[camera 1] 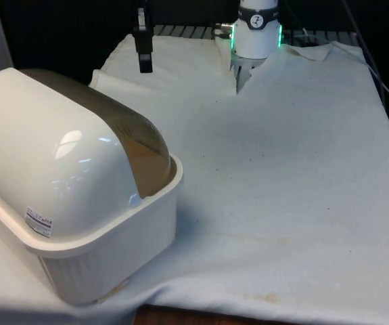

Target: Open the lid, then close it.

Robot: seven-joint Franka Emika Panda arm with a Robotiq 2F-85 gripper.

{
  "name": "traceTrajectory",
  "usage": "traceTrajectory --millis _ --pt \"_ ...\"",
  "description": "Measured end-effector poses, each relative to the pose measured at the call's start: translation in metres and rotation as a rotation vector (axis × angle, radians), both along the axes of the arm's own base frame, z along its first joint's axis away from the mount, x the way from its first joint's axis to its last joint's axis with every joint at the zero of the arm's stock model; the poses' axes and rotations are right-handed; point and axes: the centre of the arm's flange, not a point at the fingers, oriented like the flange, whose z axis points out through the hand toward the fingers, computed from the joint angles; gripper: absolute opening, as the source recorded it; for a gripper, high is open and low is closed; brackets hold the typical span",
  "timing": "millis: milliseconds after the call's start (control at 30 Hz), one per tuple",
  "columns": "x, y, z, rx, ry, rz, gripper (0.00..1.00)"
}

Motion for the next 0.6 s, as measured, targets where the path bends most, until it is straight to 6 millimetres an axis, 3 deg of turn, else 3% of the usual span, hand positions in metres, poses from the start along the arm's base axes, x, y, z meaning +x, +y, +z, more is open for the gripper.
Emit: traceTrajectory --millis 400,600 --pt "-0.033 0.015 0.007 0.018 0.027 0.007 0.00" --pt "-0.038 0.018 0.008 0.019 0.026 0.007 0.00"
